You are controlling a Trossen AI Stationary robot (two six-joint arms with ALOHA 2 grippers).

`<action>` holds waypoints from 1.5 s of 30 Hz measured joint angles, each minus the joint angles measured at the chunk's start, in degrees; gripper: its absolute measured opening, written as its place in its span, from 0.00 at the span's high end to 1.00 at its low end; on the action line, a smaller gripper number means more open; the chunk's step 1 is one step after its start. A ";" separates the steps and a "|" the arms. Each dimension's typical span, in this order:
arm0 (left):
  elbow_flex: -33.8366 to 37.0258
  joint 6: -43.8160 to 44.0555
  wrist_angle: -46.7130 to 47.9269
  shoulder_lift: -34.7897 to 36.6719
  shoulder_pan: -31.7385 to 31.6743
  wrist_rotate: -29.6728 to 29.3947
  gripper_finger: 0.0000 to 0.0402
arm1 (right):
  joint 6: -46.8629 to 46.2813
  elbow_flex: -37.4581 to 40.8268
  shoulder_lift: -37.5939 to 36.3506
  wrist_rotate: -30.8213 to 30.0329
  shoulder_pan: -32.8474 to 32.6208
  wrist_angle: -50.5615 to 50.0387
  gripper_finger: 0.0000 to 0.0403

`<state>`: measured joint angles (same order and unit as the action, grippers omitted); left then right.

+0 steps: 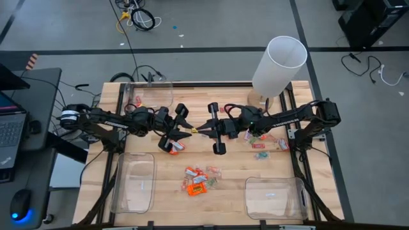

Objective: Sort candy
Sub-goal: Put the yellow candy into the top left transparent bin

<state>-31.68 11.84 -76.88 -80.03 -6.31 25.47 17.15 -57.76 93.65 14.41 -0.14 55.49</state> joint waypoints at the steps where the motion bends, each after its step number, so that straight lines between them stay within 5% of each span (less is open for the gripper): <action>1: 0.00 0.00 0.00 0.00 0.00 -0.02 0.68 | 0.00 0.00 0.00 0.00 0.00 -0.12 1.00; 7: 0.02 -0.02 0.05 0.00 0.00 -0.05 0.72 | 0.38 0.00 0.00 -1.19 0.00 -1.22 1.00; 21: 0.04 0.27 0.15 0.00 0.02 0.34 0.98 | 0.63 0.00 -0.02 -1.51 0.00 -1.55 1.00; 45: 0.13 6.81 -2.67 0.22 -0.76 1.47 1.00 | 0.39 -0.11 -0.24 -9.28 -0.07 -1.91 0.77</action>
<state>-31.55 18.65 -79.56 -79.81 -7.07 26.94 17.54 -57.87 93.41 5.13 -0.21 53.58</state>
